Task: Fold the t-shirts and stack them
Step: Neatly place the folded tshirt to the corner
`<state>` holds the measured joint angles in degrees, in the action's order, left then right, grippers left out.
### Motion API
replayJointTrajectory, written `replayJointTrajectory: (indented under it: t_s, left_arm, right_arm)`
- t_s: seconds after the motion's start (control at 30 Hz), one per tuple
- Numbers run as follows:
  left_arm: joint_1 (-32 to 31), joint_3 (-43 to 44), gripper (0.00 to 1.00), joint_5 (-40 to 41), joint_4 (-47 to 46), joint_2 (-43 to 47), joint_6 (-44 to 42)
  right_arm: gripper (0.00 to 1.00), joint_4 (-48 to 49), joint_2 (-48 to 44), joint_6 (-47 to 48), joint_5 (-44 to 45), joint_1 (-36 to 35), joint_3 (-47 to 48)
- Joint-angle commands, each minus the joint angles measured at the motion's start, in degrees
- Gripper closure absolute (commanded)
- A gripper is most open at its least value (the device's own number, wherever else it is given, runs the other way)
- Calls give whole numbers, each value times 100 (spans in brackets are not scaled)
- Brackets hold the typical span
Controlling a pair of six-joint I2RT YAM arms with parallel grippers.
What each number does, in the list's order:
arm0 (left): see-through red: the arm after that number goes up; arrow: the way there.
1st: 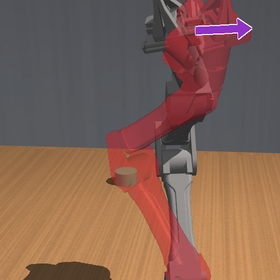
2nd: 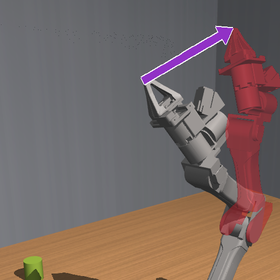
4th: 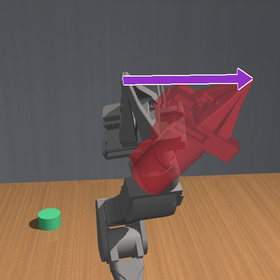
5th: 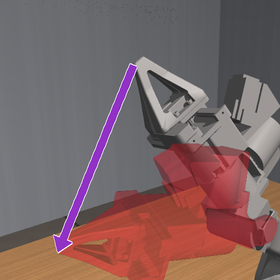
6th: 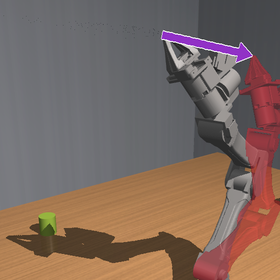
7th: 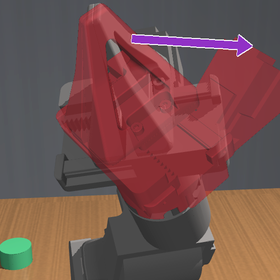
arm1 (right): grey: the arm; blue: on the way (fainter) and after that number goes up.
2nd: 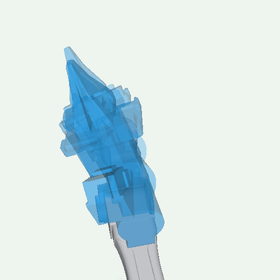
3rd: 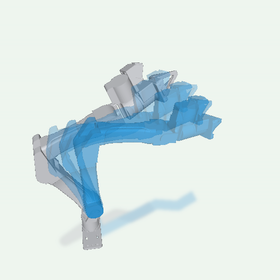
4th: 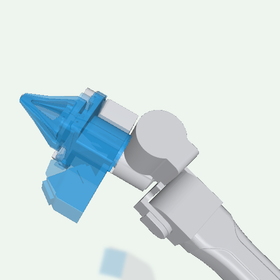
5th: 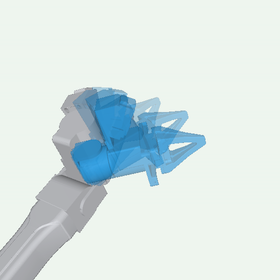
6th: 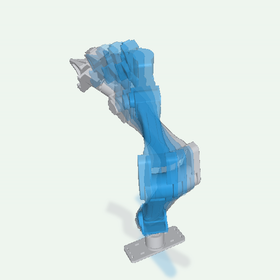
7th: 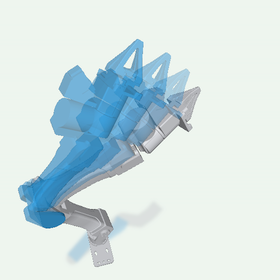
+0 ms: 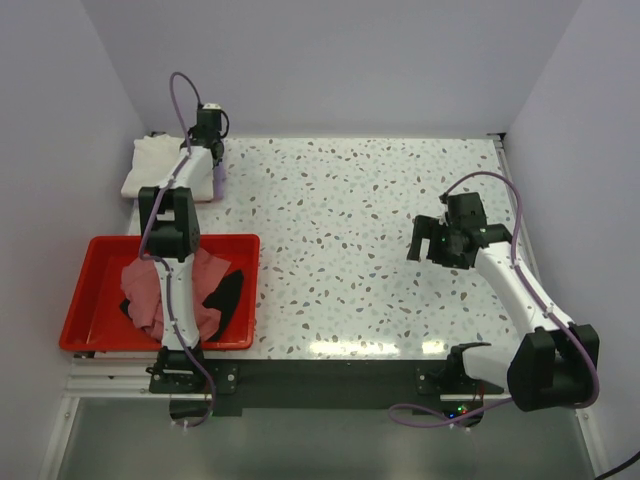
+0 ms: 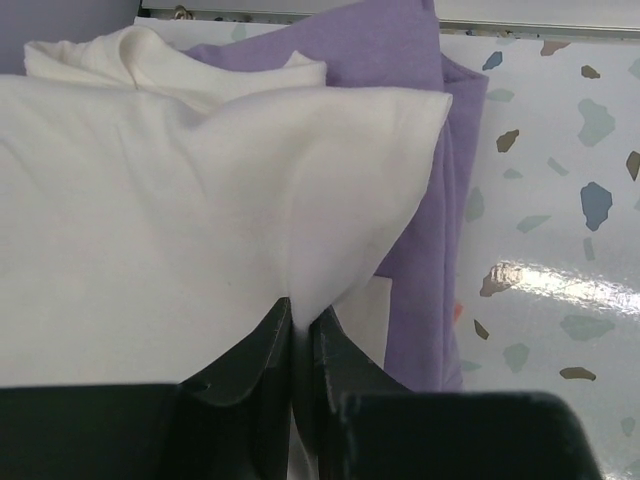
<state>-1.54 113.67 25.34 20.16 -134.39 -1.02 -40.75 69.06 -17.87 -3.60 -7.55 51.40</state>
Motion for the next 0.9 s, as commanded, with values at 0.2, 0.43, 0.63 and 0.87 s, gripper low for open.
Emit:
replayJointTrajectory:
  t_s: [0.2, 0.43, 0.63, 0.87]
  left_arm:
    - [22, 200, 100, 462, -539, 352, 435]
    - [101, 182, 100, 103, -566, 431, 682]
    - [93, 296, 100, -3, -531, 98, 717]
    - [93, 340, 97, -205, -346, -237, 761]
  right_arm:
    - [1, 67, 55, 82, 149, 8, 143]
    - [1, 50, 73, 82, 157, 17, 160]
    - [1, 59, 64, 82, 184, 17, 152]
    - [1, 24, 161, 91, 149, 8, 178]
